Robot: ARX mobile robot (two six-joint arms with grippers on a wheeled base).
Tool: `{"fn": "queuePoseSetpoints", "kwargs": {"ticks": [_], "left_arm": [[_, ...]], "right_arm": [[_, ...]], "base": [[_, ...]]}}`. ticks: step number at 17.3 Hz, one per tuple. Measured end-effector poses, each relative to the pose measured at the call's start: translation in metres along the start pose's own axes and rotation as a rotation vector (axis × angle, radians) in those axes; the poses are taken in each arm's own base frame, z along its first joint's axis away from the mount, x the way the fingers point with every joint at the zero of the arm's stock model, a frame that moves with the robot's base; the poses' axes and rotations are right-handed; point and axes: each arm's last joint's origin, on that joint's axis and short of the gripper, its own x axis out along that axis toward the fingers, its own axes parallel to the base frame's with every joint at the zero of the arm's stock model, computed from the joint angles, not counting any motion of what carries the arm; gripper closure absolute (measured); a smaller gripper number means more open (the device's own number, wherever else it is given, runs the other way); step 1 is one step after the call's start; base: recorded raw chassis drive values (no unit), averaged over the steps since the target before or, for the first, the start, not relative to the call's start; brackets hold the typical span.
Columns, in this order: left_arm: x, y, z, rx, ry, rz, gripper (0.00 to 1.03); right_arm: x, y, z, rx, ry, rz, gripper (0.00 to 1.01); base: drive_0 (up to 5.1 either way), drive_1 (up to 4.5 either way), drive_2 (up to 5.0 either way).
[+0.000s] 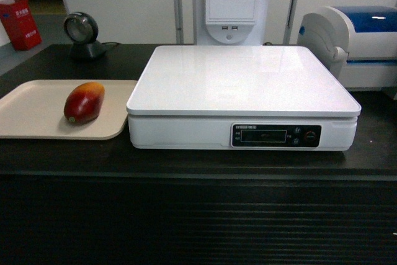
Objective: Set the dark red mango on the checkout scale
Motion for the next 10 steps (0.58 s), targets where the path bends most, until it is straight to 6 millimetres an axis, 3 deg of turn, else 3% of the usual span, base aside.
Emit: {"fn": "queuePoseSetpoints", "kwargs": {"ticks": [2,7,10], "left_arm": [[0.021,0.003,0.022,-0.043,-0.047,0.128,0.05],[0.102,0.014,0.069,0.015,-0.098,0.001,0.05],[0.120,0.014,0.075,0.032,-0.088,-0.025,0.05]], "right_arm": [[0.000,0.000,0.000,0.000,0.000,-0.001,0.03],[0.000,0.000,0.000,0.000,0.001,-0.001,0.03],[0.000,0.000,0.000,0.000,0.000,-0.001,0.03]], "base": [[0.0,0.00,0.0],[0.0,0.00,0.0],[0.0,0.00,0.0]]}}
